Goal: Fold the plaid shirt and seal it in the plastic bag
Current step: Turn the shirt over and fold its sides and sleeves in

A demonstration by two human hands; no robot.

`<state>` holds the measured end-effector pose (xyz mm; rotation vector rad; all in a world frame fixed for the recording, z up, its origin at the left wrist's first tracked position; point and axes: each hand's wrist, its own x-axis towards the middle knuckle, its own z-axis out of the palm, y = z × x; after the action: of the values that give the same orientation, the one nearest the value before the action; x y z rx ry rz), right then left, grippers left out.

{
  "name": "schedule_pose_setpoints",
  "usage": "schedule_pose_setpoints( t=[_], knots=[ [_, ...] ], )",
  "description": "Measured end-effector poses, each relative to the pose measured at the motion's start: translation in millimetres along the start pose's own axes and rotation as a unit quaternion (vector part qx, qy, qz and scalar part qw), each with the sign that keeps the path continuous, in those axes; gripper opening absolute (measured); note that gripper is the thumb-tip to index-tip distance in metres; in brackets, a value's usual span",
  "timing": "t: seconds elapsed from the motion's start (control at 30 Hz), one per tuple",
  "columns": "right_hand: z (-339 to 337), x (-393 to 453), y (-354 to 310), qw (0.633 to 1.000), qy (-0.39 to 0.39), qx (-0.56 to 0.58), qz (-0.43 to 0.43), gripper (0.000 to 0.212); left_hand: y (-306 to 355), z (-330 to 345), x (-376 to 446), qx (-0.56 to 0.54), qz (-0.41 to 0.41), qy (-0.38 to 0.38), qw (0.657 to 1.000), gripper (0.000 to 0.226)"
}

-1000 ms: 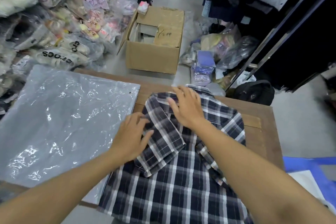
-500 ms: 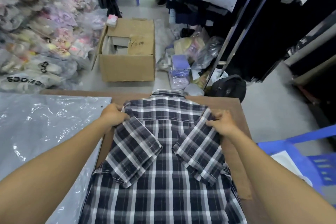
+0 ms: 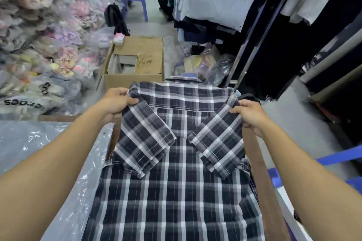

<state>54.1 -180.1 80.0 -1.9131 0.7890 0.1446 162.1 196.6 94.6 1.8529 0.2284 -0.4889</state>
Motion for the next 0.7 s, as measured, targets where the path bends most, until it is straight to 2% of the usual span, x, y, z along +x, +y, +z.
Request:
schedule_pose_setpoints(
  t=[0.13,0.3,0.4,0.47,0.53,0.6,0.7],
  knots=[
    [-16.6,11.0,-43.9,0.995,0.08,0.033,-0.042,0.01,52.6,-1.4,14.0,-0.025,0.052,0.005,0.998,0.031],
    [-28.8,22.3,-82.8,0.985,0.13,0.077,-0.088,0.003,95.3,-4.0,34.2,-0.023,0.126,0.031,0.991,0.028],
    [-30.4,25.0,-92.0,0.976,0.134,0.127,-0.116,0.004,104.5,-6.3,39.5,-0.041,0.151,0.06,0.986,0.021],
    [-28.5,24.2,-95.2,0.968,0.134,0.158,-0.14,0.004,105.6,-12.6,40.1,-0.046,0.17,0.085,0.981,0.025],
    [-26.6,23.6,-97.1,0.961,0.145,0.172,-0.158,0.005,104.7,-18.1,45.1,-0.012,0.197,0.129,0.972,0.03],
    [-24.5,23.0,-95.8,0.959,0.161,0.166,-0.161,0.006,103.7,-19.5,40.3,0.04,0.232,0.161,0.959,0.023],
    [-17.0,14.7,-83.7,0.962,0.18,0.152,-0.141,0.006,93.5,-13.2,23.3,0.073,0.265,0.173,0.946,0.016]
  ],
)
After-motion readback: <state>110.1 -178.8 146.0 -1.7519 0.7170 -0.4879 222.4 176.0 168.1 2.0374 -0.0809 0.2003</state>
